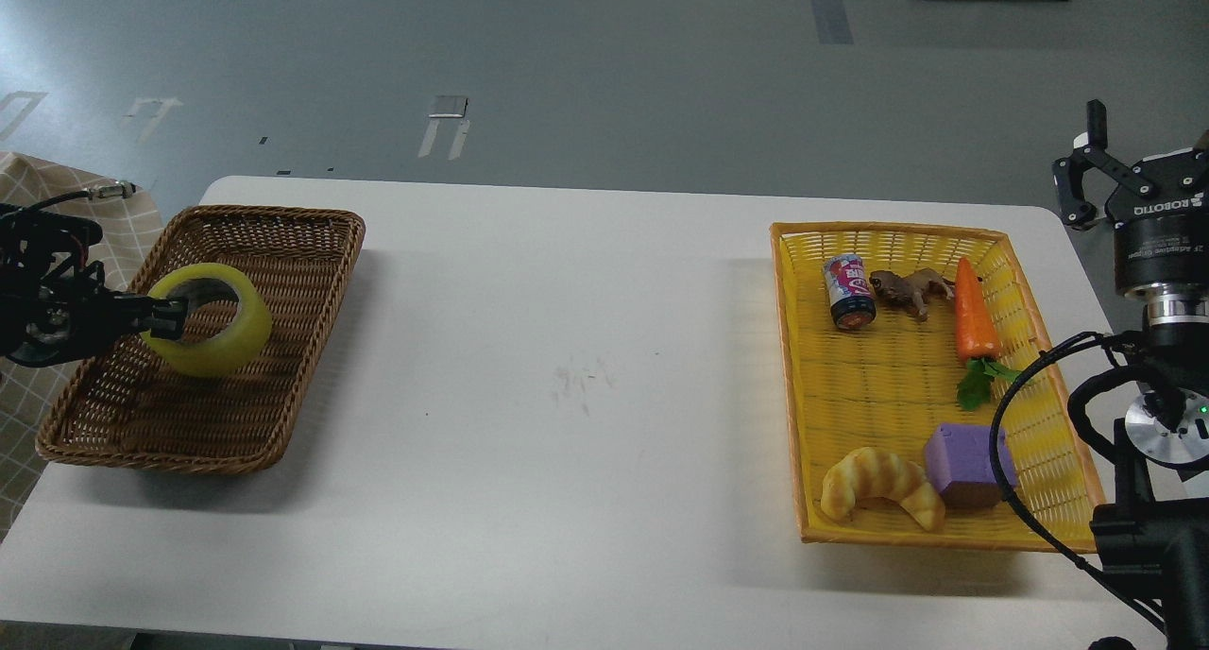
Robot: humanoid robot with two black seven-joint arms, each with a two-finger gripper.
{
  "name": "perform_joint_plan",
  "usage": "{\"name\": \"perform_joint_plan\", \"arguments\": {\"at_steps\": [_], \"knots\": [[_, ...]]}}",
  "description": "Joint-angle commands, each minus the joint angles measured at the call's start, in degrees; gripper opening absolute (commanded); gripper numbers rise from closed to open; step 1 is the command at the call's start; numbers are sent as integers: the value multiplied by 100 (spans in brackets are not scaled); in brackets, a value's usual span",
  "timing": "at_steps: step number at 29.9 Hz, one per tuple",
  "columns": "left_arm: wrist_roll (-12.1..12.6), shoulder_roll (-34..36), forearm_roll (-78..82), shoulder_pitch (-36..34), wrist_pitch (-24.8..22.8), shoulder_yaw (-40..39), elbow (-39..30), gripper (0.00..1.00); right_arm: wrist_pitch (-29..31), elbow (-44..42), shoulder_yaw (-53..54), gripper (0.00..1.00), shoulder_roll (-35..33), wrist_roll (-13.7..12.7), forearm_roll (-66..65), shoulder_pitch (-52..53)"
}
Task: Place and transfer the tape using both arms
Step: 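Lower the tape roll into the wicker basket and open the left gripper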
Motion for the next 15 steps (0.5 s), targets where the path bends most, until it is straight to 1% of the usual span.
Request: {"name": "perform_joint_plan", "arguments": {"at_steps": [1, 15], "knots": [[0, -35, -1, 134, 67, 7, 36, 0, 0, 1, 1, 99, -3, 0, 0, 0], [0, -228, -36, 170, 68, 7, 194, 0, 0, 1, 1, 99, -3, 0, 0, 0]]}}
